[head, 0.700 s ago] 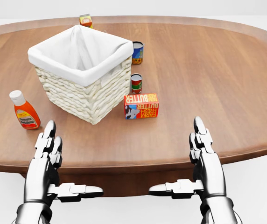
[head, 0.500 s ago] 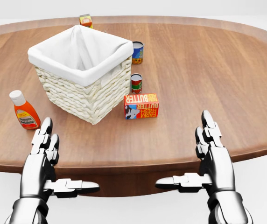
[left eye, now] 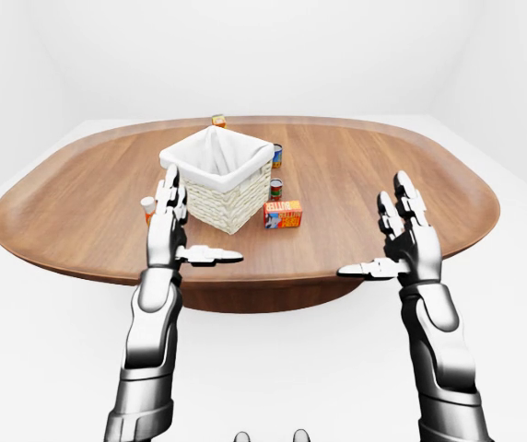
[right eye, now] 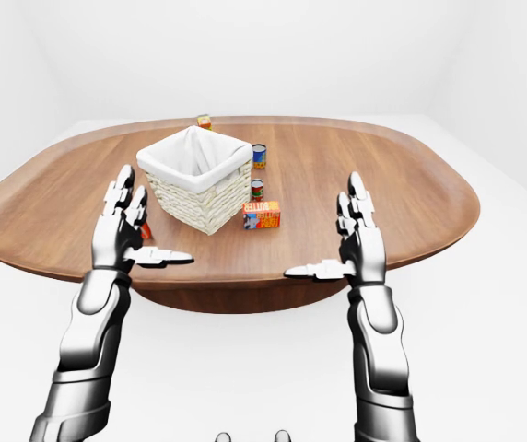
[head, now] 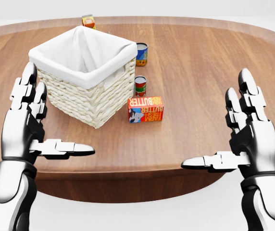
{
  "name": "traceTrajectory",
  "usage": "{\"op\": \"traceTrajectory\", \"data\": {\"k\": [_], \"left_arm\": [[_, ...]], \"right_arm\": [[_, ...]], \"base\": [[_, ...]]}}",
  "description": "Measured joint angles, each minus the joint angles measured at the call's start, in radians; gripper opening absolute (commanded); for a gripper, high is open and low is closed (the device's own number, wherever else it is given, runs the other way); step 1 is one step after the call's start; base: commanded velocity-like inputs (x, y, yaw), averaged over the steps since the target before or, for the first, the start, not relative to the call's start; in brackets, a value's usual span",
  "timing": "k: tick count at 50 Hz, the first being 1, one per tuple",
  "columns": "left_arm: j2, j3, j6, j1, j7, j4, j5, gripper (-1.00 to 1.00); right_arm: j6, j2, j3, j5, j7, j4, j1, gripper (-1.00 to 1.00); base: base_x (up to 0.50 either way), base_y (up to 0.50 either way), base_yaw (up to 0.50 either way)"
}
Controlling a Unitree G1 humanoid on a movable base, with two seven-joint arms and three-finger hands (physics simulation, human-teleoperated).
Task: Pick up the butter and put it in the basket.
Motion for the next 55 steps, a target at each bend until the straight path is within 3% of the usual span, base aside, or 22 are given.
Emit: {"op": "traceTrajectory", "data": {"k": [15,33,55], "left_arm": [[0.008,0.011,0.000,-0.037,0.011,-0.051,0.002,1.00],[-0.003,0.002,0.000,-0.026,0.020,-0.090,-0.001,1.00],[-0.009,-0.003,0.000,-0.018,0.023,-0.106,-0.014,1.00]], "right_arm": [[0.000,-0.003,-0.009,0.027,0.020,-0.086,0.005,1.00],[0.000,0.009,0.007,0.027,0.030,-0.126,0.009,1.00],[0.000,0.016,0.018,0.025,0.025,-0.140,0.005,1.00]], "base": [[0.06,0.37,0.00],[0.39,0.40,0.00],[0.49,0.02,0.00]]}}
